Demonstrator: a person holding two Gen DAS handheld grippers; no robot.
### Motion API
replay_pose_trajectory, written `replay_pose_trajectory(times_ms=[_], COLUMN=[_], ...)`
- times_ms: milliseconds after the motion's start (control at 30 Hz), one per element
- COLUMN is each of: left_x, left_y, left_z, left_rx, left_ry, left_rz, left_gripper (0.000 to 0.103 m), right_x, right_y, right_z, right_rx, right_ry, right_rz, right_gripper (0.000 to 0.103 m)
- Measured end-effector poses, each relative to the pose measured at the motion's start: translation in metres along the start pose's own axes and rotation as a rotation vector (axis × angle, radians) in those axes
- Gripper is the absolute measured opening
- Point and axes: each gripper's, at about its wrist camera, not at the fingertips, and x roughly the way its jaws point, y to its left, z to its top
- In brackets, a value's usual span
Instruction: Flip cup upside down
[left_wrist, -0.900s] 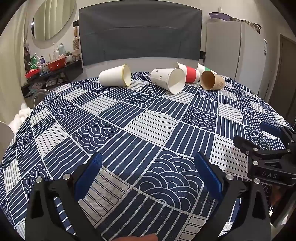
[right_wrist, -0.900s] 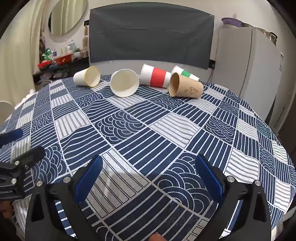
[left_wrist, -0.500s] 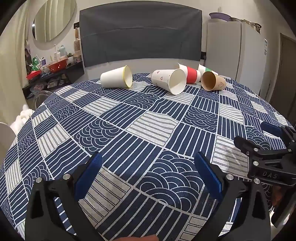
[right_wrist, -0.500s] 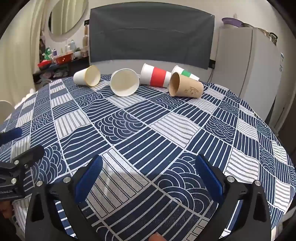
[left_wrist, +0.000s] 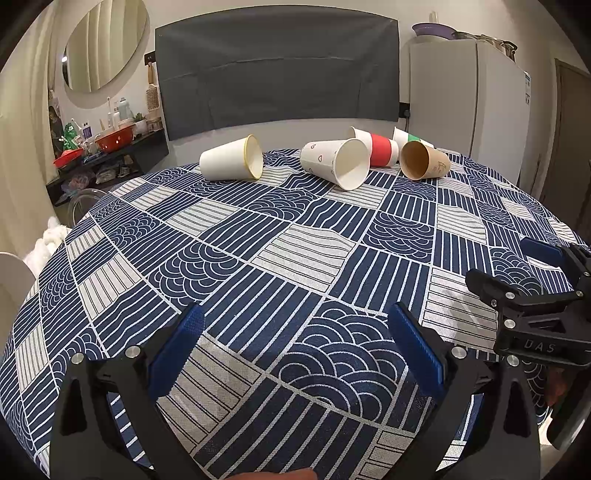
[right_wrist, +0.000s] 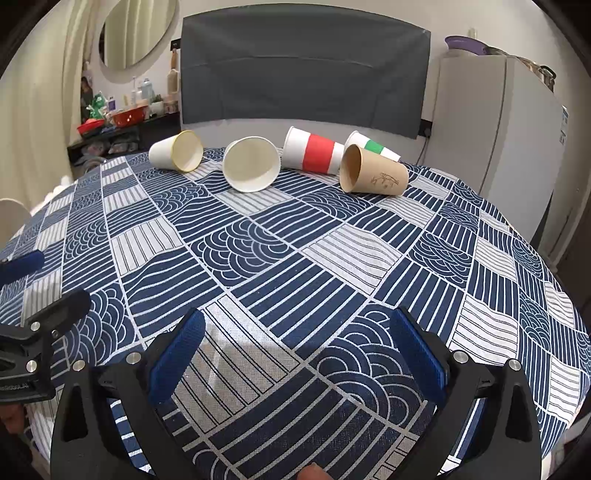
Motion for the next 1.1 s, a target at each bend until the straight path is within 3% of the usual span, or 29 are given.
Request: replay_pose_trajectory(times_ms=[1100], left_x=[-0.001], left_y=[0.0], left_z=[-0.0002], left_rx=[0.005], left_ry=[-0.006], left_rz=[0.017], left_gripper=[0.097], right_x=[-0.0019], right_y=[0.0025], right_z=[-0.0013], right_rx=[-0.013], right_ry=[-0.01], right_rz=[-0.002], right_gripper=[0.095])
